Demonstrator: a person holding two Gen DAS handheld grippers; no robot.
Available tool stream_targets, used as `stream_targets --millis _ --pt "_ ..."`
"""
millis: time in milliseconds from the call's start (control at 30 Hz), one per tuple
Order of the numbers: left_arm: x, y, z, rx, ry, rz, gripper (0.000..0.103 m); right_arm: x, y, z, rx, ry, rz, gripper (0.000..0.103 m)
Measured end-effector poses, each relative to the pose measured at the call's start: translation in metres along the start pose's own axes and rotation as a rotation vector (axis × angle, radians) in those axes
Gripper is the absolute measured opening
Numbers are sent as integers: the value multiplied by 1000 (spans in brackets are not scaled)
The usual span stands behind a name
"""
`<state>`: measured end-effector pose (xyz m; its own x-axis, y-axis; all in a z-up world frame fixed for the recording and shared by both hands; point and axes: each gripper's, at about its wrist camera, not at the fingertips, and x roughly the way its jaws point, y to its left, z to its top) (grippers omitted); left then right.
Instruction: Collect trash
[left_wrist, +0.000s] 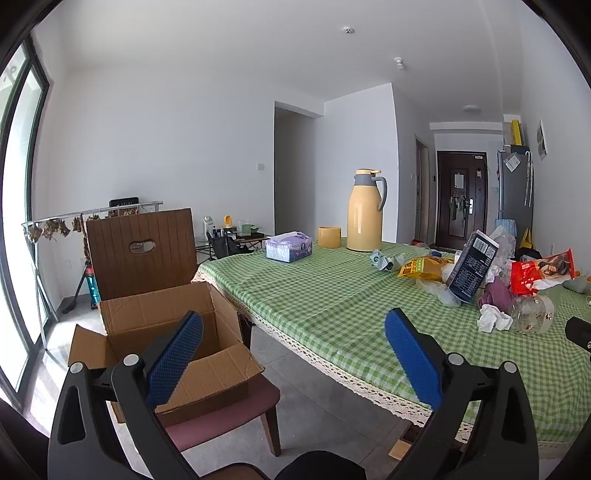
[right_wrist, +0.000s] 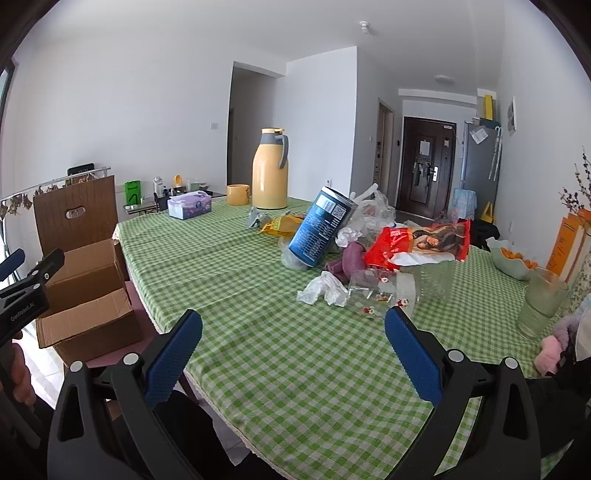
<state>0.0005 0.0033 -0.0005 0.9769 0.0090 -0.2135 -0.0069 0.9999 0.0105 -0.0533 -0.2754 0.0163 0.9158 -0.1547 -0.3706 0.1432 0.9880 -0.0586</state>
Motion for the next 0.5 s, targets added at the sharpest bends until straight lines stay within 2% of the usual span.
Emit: stream_targets --millis 500 --pt "-2 -1 -1 4 -1 -4 96 -3 -3 1 21 -7 12 95"
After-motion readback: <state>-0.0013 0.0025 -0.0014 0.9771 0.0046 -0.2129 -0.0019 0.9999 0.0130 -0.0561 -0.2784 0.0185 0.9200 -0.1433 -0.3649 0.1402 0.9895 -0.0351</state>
